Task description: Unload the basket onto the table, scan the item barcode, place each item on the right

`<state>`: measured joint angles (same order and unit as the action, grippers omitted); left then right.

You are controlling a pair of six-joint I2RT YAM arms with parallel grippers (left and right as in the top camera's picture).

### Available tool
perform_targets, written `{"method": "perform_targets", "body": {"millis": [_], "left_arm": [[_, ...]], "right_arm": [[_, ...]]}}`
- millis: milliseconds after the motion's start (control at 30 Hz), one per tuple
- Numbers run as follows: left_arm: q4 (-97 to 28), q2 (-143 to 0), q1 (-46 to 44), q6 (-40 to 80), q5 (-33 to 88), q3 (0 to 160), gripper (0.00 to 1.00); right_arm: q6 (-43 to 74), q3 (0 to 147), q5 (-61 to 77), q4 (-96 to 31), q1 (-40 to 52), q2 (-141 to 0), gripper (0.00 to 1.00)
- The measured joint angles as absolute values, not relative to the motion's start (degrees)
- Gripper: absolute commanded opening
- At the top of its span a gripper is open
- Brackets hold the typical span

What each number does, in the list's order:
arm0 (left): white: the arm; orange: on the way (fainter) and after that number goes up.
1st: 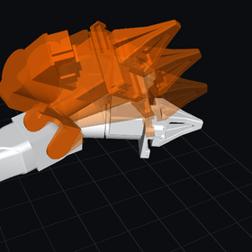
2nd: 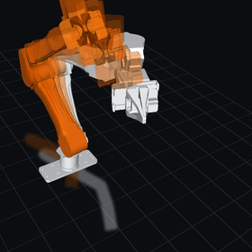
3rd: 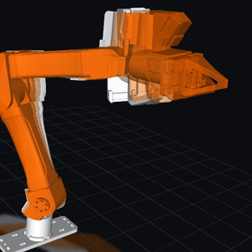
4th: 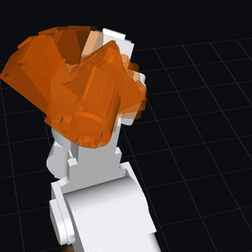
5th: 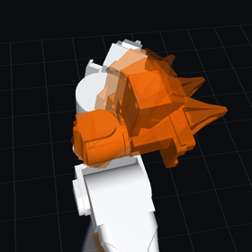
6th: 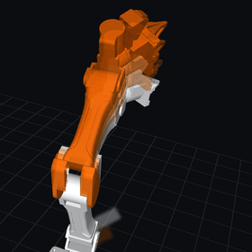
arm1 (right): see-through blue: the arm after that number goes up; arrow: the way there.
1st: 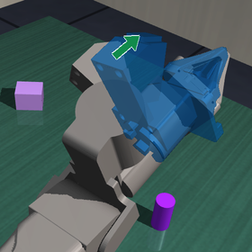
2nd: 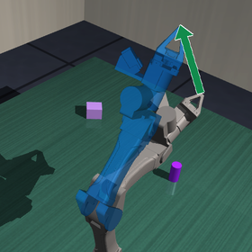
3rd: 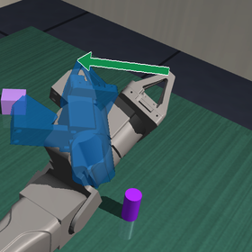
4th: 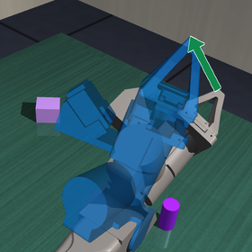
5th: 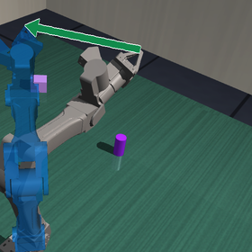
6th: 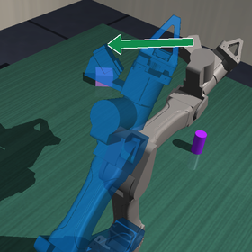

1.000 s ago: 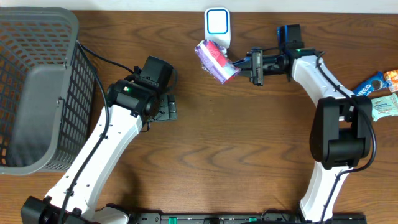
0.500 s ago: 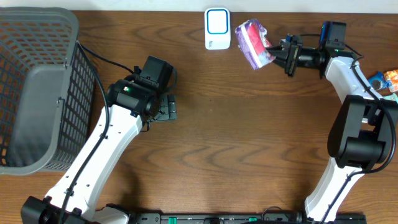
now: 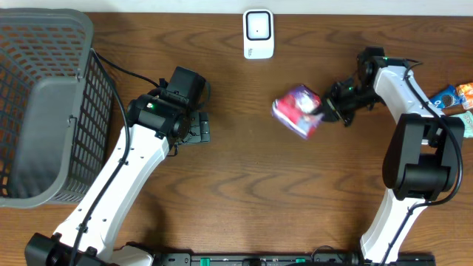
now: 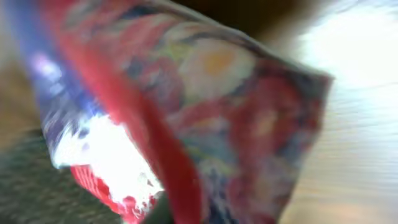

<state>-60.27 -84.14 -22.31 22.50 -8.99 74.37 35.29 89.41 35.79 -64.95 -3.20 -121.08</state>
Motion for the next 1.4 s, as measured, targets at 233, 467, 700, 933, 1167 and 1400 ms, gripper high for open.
{"method": "perform_targets", "body": {"millis": [233, 467, 700, 933, 1167, 1400], "left_arm": [[-60.3, -84.1, -22.3, 22.5, -9.0, 74.4, 0.98], [-60.2, -84.1, -22.3, 22.5, -9.0, 74.4, 0.98], [-60.3, -84.1, -22.3, 22.5, -9.0, 74.4, 0.98], [-60.2, -84.1, -22.3, 22.5, -9.0, 74.4, 0.98], [-60.2, -84.1, -22.3, 22.5, -9.0, 74.4, 0.98], [-60.3, -84.1, -22.3, 22.5, -9.0, 74.4, 0.98]], "right_arm": [[24.8, 93.4, 22.4, -76.4, -3.2, -121.1, 0.95], [19.0, 107.7, 17.9, -87.2, -2.5, -121.1, 0.92], [19.1, 116.2, 10.5, -87.5, 5.7, -120.3, 0.88], [26.9, 111.4, -4.1, -77.8, 20.5, -120.3, 0.89], [39.1, 101.8, -12.4, -67.2, 27.8, -120.3, 0.75], [48.0, 93.8, -16.2, -61.9, 27.3, -120.3, 0.72]]}}
